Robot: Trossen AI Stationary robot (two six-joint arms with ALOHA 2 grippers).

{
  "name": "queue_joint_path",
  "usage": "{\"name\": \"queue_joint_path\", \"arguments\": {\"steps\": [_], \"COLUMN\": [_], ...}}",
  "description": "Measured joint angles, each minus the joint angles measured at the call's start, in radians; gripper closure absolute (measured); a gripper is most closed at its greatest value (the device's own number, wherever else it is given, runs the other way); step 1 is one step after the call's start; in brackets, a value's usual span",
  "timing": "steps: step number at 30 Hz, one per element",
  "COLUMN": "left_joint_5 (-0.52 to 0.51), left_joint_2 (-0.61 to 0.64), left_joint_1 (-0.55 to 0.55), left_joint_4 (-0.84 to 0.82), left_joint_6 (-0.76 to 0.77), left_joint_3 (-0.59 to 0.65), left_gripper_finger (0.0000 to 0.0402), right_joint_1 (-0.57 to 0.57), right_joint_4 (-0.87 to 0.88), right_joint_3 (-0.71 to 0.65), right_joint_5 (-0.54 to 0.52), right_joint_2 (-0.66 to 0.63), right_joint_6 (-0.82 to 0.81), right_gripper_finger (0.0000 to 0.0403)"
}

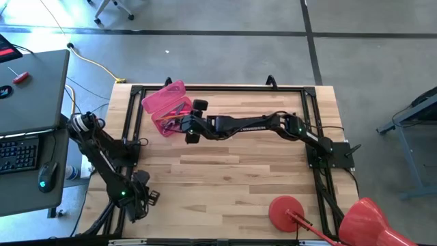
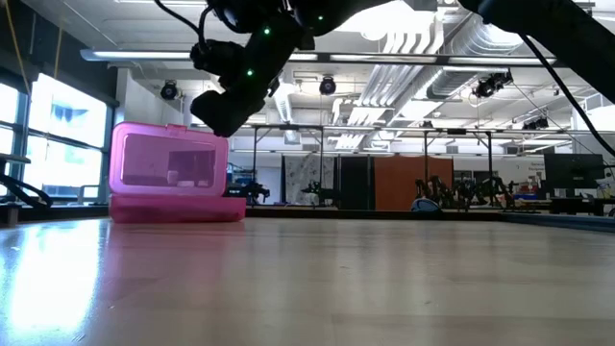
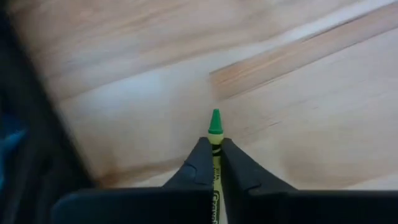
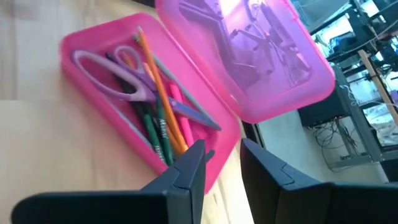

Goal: Pick & place school supplies into a supply box
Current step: Put the light green crayon into the supply box

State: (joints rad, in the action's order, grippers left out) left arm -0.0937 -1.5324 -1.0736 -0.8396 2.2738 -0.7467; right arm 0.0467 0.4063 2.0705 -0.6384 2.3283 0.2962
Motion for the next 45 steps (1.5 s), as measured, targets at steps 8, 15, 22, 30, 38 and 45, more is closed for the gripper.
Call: {"name": "queue_joint_path", "arguments": {"steps": [8, 15, 22, 30, 38, 45], "left_joint_5": [-0.198, -0.309, -0.391, -0.408, -0.41, -0.534], "left_joint_2": [-0.005, -0.006, -0.001, 0.001, 0.0, -0.023], "left_joint_1": [0.107, 0.323, 0.532, 0.634, 0.61, 0.429], "left_joint_4": [0.009, 0.009, 0.249, 0.409, 0.431, 0.414], "left_joint_6": [-0.14, -0.486, -0.782, -1.001, -1.002, -0.793], "left_joint_3": [0.002, 0.004, 0.108, 0.154, 0.156, 0.158], "left_gripper_finger": [0.0372, 0.0356, 0.0351, 0.0299, 0.0252, 0.0251], "right_joint_1": [-0.078, -0.139, -0.189, -0.224, -0.225, -0.225], "right_joint_4": [0.094, 0.213, 0.364, 0.513, 0.629, 0.62], "right_joint_3": [0.0, 0.0, 0.0, 0.0, -0.005, -0.12], "right_joint_5": [0.021, 0.019, -0.004, -0.021, -0.019, -0.044], "right_joint_2": [-0.086, -0.232, -0.412, -0.56, -0.586, -0.586], "right_joint_6": [-0.008, -0.008, -0.034, -0.121, -0.202, -0.209], "right_gripper_finger": [0.0324, 0.0324, 0.0324, 0.0324, 0.0325, 0.0325]}}
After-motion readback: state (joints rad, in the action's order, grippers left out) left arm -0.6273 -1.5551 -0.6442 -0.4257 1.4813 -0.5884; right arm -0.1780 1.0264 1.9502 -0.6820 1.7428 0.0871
